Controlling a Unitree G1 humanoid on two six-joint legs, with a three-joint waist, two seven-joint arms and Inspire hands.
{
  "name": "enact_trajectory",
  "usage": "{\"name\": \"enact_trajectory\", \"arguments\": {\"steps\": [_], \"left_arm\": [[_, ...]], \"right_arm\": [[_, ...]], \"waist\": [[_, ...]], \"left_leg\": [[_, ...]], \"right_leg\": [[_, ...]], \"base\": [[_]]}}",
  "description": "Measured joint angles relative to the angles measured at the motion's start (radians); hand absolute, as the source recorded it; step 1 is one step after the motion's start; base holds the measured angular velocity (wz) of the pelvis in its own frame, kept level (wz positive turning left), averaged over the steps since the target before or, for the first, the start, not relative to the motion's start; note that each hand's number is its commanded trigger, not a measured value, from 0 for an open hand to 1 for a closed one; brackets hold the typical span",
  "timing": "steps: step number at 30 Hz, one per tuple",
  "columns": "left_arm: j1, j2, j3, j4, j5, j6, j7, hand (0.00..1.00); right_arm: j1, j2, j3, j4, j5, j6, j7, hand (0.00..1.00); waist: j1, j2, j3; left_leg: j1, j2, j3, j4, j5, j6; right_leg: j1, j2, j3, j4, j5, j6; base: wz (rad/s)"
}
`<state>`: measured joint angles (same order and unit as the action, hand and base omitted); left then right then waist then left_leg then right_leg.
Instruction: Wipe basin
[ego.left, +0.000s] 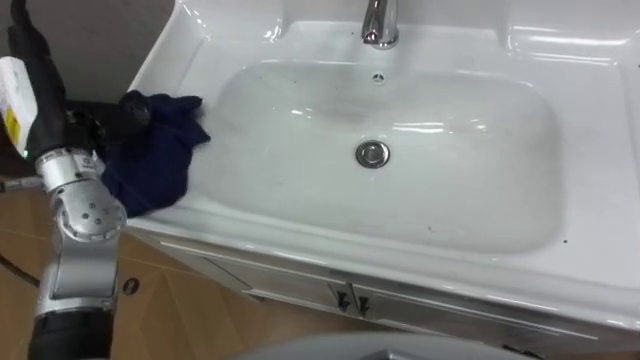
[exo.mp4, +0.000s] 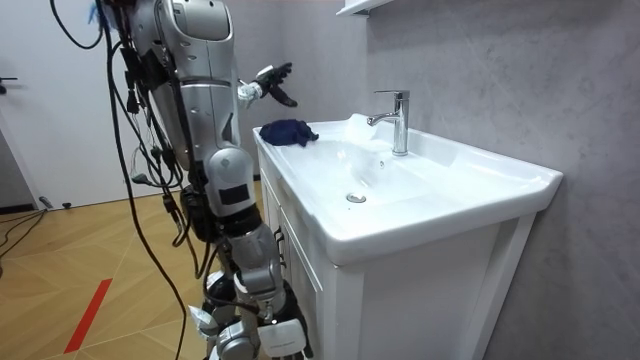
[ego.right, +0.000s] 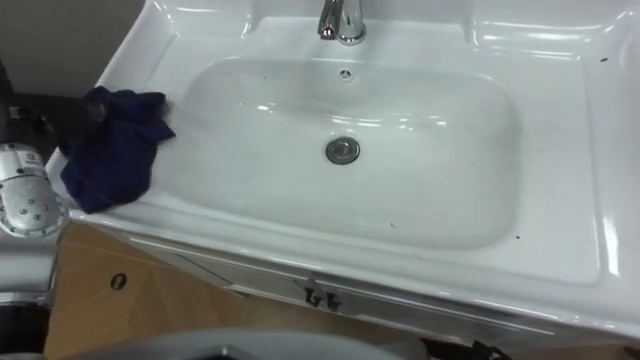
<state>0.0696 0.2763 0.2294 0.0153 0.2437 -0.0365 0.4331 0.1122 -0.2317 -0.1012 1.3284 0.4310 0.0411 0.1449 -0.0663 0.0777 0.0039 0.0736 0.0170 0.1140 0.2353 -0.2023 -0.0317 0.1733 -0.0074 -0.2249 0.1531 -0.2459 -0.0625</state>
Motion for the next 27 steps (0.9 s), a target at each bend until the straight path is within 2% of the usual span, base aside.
{"name": "enact_trajectory", "arguments": {"steps": [4, 8, 13, 16, 18, 20, 21, 23, 26, 27], "left_arm": [[0.0, 0.002, 0.066, -0.024, -0.098, -0.013, 0.041, 0.0], [0.008, 0.003, 0.134, -0.025, -0.145, -0.014, 0.069, 0.0], [0.054, 0.004, 0.203, -0.019, -0.201, -0.018, 0.106, 0.0], [0.082, 0.008, 0.263, 0.049, -0.212, -0.019, 0.11, 0.0], [0.112, 0.013, 0.287, 0.097, -0.222, -0.019, 0.111, 0.0], [0.144, 0.017, 0.295, 0.154, -0.28, -0.016, 0.111, 0.0], [0.166, 0.017, 0.301, 0.188, -0.316, -0.014, 0.111, 0.0], [0.192, 0.017, 0.312, 0.234, -0.35, -0.008, 0.111, 0.0], [0.208, 0.017, 0.318, 0.312, -0.367, -0.006, 0.106, 0.0], [0.212, 0.015, 0.316, 0.338, -0.37, -0.007, 0.104, 0.0]], "right_arm": [[0.006, 0.0, 0.0, 0.003, -0.004, 0.001, 0.0, 0.0], [0.009, -0.005, -0.002, 0.004, -0.008, 0.003, 0.0, 0.0], [0.032, -0.006, -0.019, -0.008, -0.007, 0.005, -0.014, 0.0], [0.048, -0.008, -0.024, -0.011, -0.018, 0.005, -0.022, 0.0], [0.052, -0.01, -0.037, -0.011, -0.023, 0.009, -0.022, 0.0], [0.052, -0.012, -0.039, -0.011, -0.023, 0.025, -0.024, 0.0], [0.053, -0.011, -0.039, -0.011, -0.023, 0.034, -0.025, 0.0], [0.055, -0.01, -0.039, -0.011, -0.022, 0.047, -0.02, 0.0], [0.054, -0.009, -0.041, -0.013, -0.041, 0.065, -0.01, 0.0], [0.053, -0.009, -0.04, -0.013, -0.052, 0.07, -0.009, 0.0]], "waist": [[0.029, 0.004, -0.0026], [0.054, 0.007, -0.0042], [0.088, 0.006, -0.003], [0.127, 0.005, -0.0026], [0.135, 0.006, -0.0029], [0.154, 0.009, -0.0054], [0.157, 0.002, -0.0048], [0.157, 0.001, -0.0089], [0.175, -0.012, -0.0083], [0.183, -0.023, -0.0067]], "left_leg": [[0.001, -0.002, -0.006, -0.002, 0.0, 0.0], [0.002, -0.003, -0.007, -0.005, 0.0, 0.0], [0.001, -0.007, -0.021, -0.015, 0.0, 0.0], [-0.004, -0.012, -0.034, -0.012, 0.0, 0.0], [-0.008, -0.015, -0.035, -0.011, 0.0, 0.0], [-0.009, -0.015, -0.038, -0.01, 0.0, 0.0], [-0.009, -0.017, -0.04, -0.01, 0.0, 0.0], [-0.013, -0.018, -0.054, -0.009, 0.0, 0.0], [-0.03, -0.019, -0.067, 0.005, 0.0, 0.0], [-0.038, -0.019, -0.068, 0.009, 0.0, 0.001]], "right_leg": [[0.001, -0.001, -0.001, 0.001, 0.0, 0.0], [0.002, -0.001, -0.005, 0.0, 0.0, 0.0], [0.001, -0.005, -0.025, -0.001, 0.0, 0.001], [-0.001, -0.007, -0.024, -0.002, -0.003, 0.005], [-0.003, -0.008, -0.026, -0.002, -0.005, 0.008], [-0.004, -0.009, -0.026, -0.001, -0.005, 0.008], [-0.002, -0.009, -0.033, -0.001, -0.005, 0.008], [0.001, -0.01, -0.048, -0.001, -0.006, 0.009], [-0.009, -0.01, -0.053, 0.001, -0.009, 0.008], [-0.016, -0.01, -0.056, 0.001, -0.01, 0.008]], "base": [[0.0], [0.04], [0.06], [0.0], [0.1], [0.06], [0.09], [0.22], [0.1], [0.09]]}}
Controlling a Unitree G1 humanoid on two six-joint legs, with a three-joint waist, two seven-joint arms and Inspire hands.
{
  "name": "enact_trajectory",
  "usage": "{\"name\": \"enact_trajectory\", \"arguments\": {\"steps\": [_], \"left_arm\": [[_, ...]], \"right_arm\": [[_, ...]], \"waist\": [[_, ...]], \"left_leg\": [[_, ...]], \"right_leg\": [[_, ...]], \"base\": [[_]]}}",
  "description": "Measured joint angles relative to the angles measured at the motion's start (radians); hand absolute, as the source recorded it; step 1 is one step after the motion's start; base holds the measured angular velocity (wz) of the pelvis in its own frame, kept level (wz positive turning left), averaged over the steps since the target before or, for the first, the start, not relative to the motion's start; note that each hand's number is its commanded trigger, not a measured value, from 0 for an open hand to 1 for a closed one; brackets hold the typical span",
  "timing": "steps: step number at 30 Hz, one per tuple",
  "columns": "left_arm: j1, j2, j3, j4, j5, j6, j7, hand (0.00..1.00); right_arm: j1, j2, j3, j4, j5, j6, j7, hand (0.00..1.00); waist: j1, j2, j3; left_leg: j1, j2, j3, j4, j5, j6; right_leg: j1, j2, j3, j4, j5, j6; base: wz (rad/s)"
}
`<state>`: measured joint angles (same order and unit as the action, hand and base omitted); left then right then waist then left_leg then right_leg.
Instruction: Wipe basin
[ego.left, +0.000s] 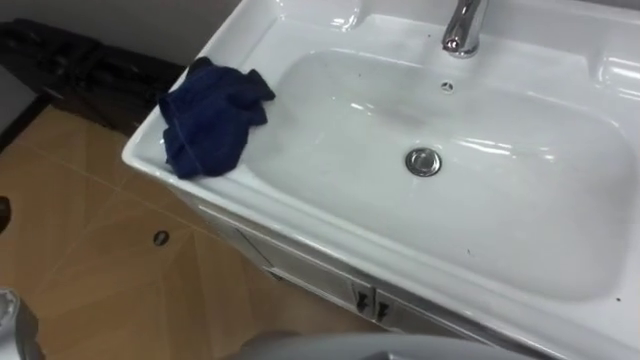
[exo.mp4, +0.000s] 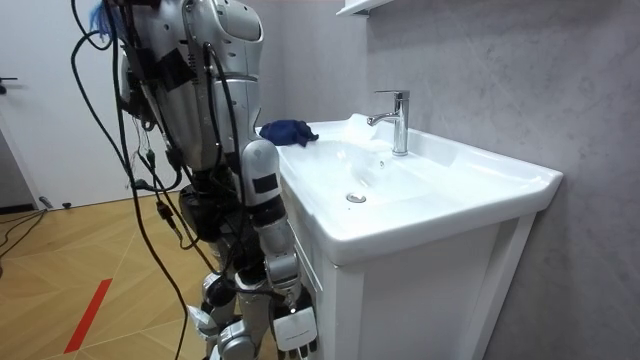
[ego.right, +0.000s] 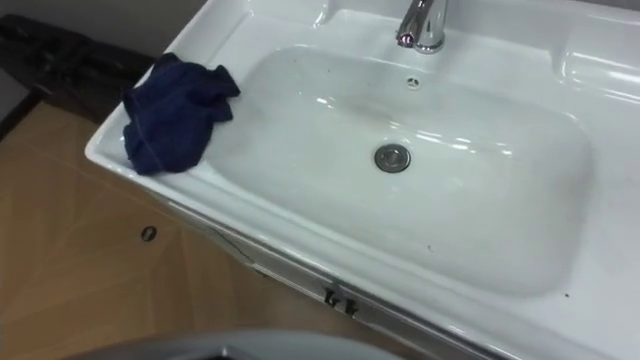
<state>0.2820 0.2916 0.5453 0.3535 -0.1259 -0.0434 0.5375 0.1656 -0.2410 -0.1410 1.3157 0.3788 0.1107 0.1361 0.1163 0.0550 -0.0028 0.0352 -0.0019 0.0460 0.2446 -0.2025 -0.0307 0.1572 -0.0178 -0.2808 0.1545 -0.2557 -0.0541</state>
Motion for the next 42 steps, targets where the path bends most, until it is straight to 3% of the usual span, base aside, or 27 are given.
{"name": "enact_trajectory", "arguments": {"steps": [3, 7, 10, 14, 16, 18, 23, 24, 28, 36, 42], "left_arm": [[0.029, -0.012, -0.027, 0.09, -0.001, -0.001, -0.001, 0.0], [0.066, -0.071, -0.085, 0.228, -0.001, -0.001, -0.021, 0.0], [0.073, -0.098, -0.136, 0.32, -0.001, 0.0, -0.062, 0.0], [0.075, -0.099, -0.2, 0.408, 0.0, 0.0, -0.12, 0.0], [0.075, -0.099, -0.259, 0.448, 0.01, 0.0, -0.164, 0.0], [0.071, -0.102, -0.288, 0.469, 0.051, 0.001, -0.214, 0.0], [0.06, -0.101, -0.346, 0.479, 0.143, 0.01, -0.307, 0.0], [0.06, -0.1, -0.363, 0.479, 0.17, 0.013, -0.324, 0.0], [0.038, -0.1, -0.414, 0.491, 0.214, 0.036, -0.406, 0.0], [-0.057, -0.097, -0.432, 0.586, 0.249, 0.046, -0.527, 0.0], [-0.075, -0.096, -0.431, 0.661, 0.279, 0.068, -0.612, 0.0]], "right_arm": [[-0.004, 0.0, 0.003, 0.005, 0.001, 0.013, 0.004, 0.0], [-0.004, -0.003, 0.003, 0.005, -0.052, 0.023, 0.019, 0.0], [-0.01, -0.002, 0.017, 0.003, -0.117, 0.022, 0.048, 0.0], [-0.023, -0.002, 0.073, 0.006, -0.198, 0.022, 0.077, 0.0], [-0.032, -0.003, 0.095, 0.002, -0.289, 0.022, 0.088, 0.0], [-0.035, -0.003, 0.098, -0.003, -0.357, 0.022, 0.101, 0.0], [-0.039, -0.011, 0.124, -0.005, -0.455, 0.02, 0.129, 0.0], [-0.044, -0.012, 0.136, -0.005, -0.479, 0.02, 0.136, 0.0], [-0.06, -0.012, 0.187, -0.005, -0.518, 0.018, 0.142, 0.0], [-0.073, -0.011, 0.193, -0.006, -0.594, 0.012, 0.15, 0.0], [-0.067, -0.005, 0.158, 0.0, -0.618, 0.024, 0.153, 0.0]], "waist": [[0.002, 0.0, 0.0], [0.001, -0.008, 0.0002], [0.0, -0.018, 0.0023], [0.0, -0.038, 0.0045], [0.001, -0.043, 0.0096], [-0.002, -0.044, 0.0098], [-0.012, -0.048, 0.0111], [-0.015, -0.054, 0.0085], [-0.033, -0.068, 0.011], [-0.06, -0.087, 0.0157], [-0.079, -0.094, 0.0074]], "left_leg": [[-0.009, -0.003, -0.009, 0.011, -0.003, 0.004], [-0.008, -0.012, -0.018, 0.012, 0.0, 0.01], [-0.027, -0.011, -0.019, 0.036, -0.006, 0.019], [-0.03, -0.013, -0.023, 0.044, -0.01, 0.024], [-0.033, -0.013, -0.02, 0.047, -0.011, 0.027], [-0.036, -0.015, -0.022, 0.048, -0.012, 0.029], [-0.045, -0.025, -0.031, 0.058, -0.012, 0.034], [-0.045, -0.026, -0.029, 0.058, -0.012, 0.035], [-0.044, -0.028, -0.021, 0.056, -0.011, 0.038], [-0.045, -0.021, 0.026, 0.054, -0.017, 0.047], [-0.06, -0.022, 0.045, 0.063, -0.028, 0.058]], "right_leg": [[0.002, -0.003, -0.022, 0.0, 0.0, 0.001], [0.001, -0.014, -0.028, 0.017, -0.006, 0.01], [-0.002, -0.017, -0.048, 0.018, -0.007, 0.012], [-0.001, -0.018, -0.053, 0.022, -0.007, 0.013], [-0.002, -0.022, -0.053, 0.031, -0.009, 0.016], [-0.002, -0.024, -0.059, 0.032, -0.01, 0.018], [-0.002, -0.033, -0.078, 0.038, -0.011, 0.026], [-0.005, -0.035, -0.078, 0.039, -0.012, 0.028], [-0.001, -0.036, -0.076, 0.035, -0.01, 0.032], [-0.007, -0.038, -0.059, 0.034, -0.011, 0.035], [-0.018, -0.039, -0.048, 0.034, -0.004, 0.046]], "base": [[0.12], [0.09], [0.11], [0.06], [-0.02], [0.07], [0.13], [0.04], [0.01], [-0.06], [-0.02]]}}
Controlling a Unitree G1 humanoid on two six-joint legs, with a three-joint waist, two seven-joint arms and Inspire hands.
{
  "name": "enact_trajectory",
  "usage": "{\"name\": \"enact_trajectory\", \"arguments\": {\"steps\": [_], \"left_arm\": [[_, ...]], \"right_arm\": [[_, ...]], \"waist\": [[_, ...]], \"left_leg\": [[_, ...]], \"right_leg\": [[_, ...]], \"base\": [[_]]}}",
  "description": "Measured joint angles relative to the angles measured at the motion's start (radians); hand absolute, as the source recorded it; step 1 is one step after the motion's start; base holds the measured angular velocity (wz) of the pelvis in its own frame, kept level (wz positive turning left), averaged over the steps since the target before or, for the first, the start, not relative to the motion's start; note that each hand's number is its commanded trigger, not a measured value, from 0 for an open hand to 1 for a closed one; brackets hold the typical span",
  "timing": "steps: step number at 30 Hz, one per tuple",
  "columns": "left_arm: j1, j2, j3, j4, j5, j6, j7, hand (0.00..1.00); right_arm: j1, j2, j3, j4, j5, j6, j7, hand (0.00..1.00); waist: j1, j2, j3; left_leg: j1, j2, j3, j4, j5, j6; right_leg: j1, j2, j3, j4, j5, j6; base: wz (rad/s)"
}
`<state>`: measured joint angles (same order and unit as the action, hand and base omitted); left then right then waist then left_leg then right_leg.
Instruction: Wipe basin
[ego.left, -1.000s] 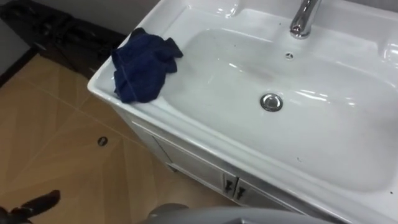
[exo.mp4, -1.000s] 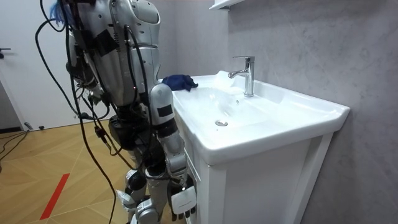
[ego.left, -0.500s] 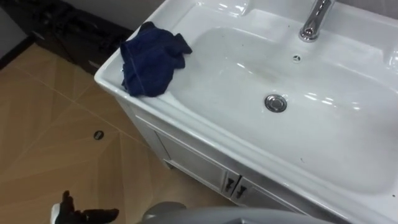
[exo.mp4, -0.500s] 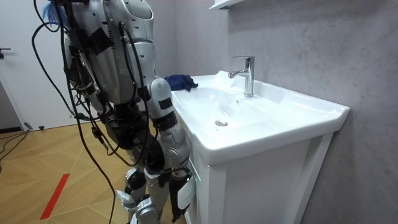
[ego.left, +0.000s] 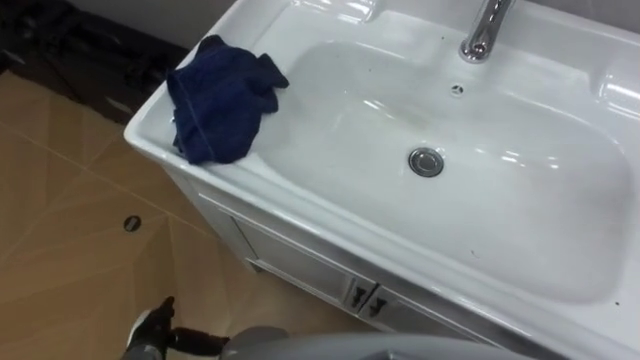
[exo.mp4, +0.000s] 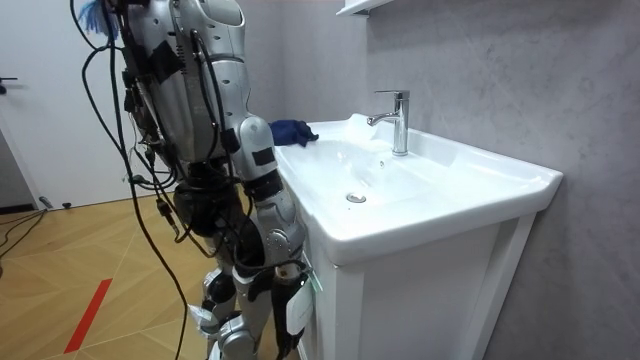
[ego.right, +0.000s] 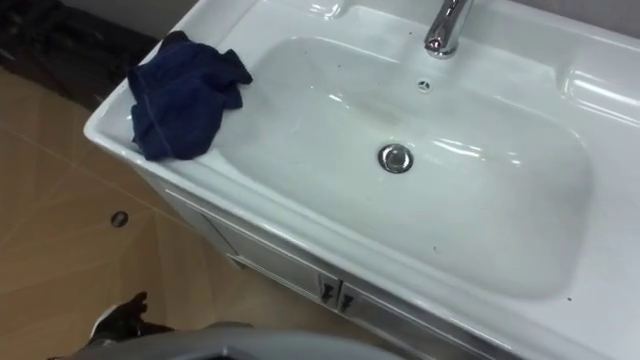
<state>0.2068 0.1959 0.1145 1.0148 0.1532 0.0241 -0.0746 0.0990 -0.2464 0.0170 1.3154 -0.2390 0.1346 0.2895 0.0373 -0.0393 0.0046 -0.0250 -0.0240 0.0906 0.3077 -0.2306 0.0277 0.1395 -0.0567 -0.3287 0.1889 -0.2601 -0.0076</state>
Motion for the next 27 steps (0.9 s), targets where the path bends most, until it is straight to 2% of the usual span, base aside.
{"name": "enact_trajectory", "arguments": {"steps": [3, 10, 15, 17, 27], "left_arm": [[-0.003, 0.006, 0.0, 0.033, 0.008, 0.019, -0.025, 0.0], [-0.02, 0.006, -0.003, 0.078, 0.059, 0.03, -0.054, 0.0], [-0.026, 0.003, -0.073, 0.11, 0.118, 0.084, -0.062, 0.0], [-0.027, 0.003, -0.08, 0.111, 0.123, 0.1, -0.067, 0.0], [-0.06, 0.003, -0.082, 0.113, 0.123, 0.106, -0.108, 0.0]], "right_arm": [[0.0, 0.003, -0.003, -0.005, 0.001, 0.007, 0.009, 0.0], [-0.004, 0.01, -0.019, -0.005, 0.035, 0.015, 0.012, 0.0], [0.001, 0.01, -0.017, -0.004, 0.05, 0.042, 0.009, 0.0], [0.0, 0.01, -0.016, 0.003, 0.069, 0.042, 0.009, 0.0], [0.004, 0.011, -0.019, 0.013, 0.109, 0.041, -0.018, 0.0]], "waist": [[-0.009, 0.002, -0.0001], [-0.011, 0.021, 0.0021], [-0.033, 0.03, -0.001], [-0.032, 0.033, -0.0018], [-0.072, 0.03, -0.0023]], "left_leg": [[0.001, -0.001, 0.0, 0.001, -0.005, 0.005], [0.015, 0.008, 0.015, -0.003, -0.019, 0.017], [0.013, 0.004, 0.022, 0.012, -0.027, 0.027], [0.018, 0.006, 0.036, 0.012, -0.029, 0.029], [0.036, 0.011, 0.069, -0.012, -0.029, 0.029]], "right_leg": [[0.003, 0.002, 0.003, 0.007, 0.002, 0.004], [0.0, 0.0, 0.029, 0.032, 0.006, 0.012], [-0.004, -0.002, 0.055, 0.016, 0.002, 0.023], [-0.005, -0.001, 0.067, 0.016, 0.004, 0.027], [-0.016, 0.001, 0.104, 0.03, 0.012, 0.029]], "base": [[0.0], [-0.09], [-0.08], [-0.16], [-0.1]]}}
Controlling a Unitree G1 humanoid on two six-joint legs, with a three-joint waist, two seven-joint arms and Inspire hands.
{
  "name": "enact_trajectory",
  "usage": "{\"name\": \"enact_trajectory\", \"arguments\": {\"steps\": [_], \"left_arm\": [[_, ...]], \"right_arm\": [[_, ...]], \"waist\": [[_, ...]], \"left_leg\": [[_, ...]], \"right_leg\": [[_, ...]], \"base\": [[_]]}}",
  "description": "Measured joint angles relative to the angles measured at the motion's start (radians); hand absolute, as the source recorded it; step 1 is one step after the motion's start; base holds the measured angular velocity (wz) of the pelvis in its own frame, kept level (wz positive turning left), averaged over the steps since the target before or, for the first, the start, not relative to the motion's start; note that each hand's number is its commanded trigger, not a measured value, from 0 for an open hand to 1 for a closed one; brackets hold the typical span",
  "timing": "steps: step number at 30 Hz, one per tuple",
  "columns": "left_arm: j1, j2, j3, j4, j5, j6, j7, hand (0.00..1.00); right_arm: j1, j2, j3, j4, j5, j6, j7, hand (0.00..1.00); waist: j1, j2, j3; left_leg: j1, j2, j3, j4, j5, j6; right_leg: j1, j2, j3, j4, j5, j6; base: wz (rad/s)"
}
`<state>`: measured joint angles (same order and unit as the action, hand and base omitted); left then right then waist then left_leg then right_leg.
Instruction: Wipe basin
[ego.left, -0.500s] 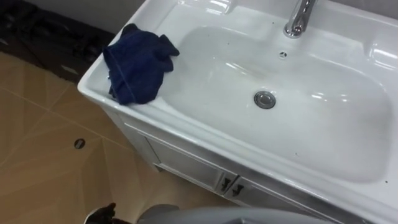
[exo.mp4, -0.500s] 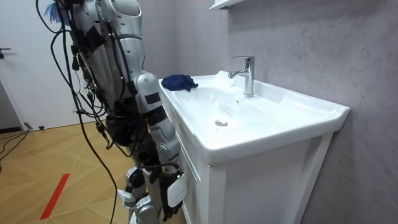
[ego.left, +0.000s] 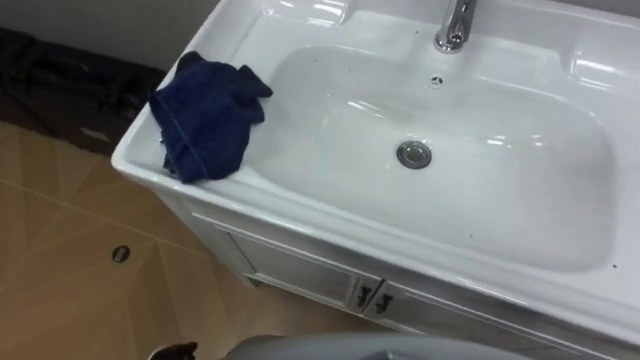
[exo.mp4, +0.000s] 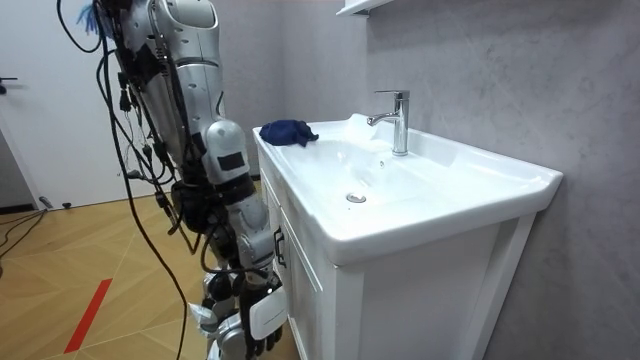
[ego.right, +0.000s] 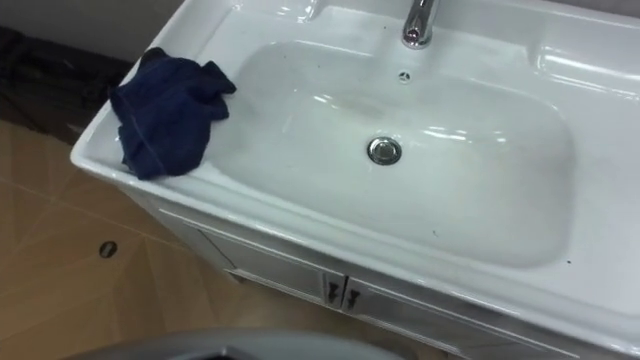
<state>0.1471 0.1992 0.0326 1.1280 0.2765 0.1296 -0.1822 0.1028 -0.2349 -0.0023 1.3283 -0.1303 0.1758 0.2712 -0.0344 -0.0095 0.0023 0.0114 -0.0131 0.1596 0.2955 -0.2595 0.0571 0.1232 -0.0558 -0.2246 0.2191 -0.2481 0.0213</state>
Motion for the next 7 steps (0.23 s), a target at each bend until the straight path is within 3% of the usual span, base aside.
{"name": "enact_trajectory", "arguments": {"steps": [7], "left_arm": [[0.0, 0.005, -0.001, 0.0, 0.001, -0.003, -0.006, 0.0]], "right_arm": [[0.011, 0.001, -0.001, -0.001, 0.005, 0.001, 0.002, 0.0]], "waist": [[-0.016, -0.002, 0.0012]], "left_leg": [[0.001, 0.0, 0.003, -0.004, 0.0, 0.0]], "right_leg": [[-0.002, 0.0, 0.006, 0.001, 0.001, -0.001]], "base": [[-0.02]]}}
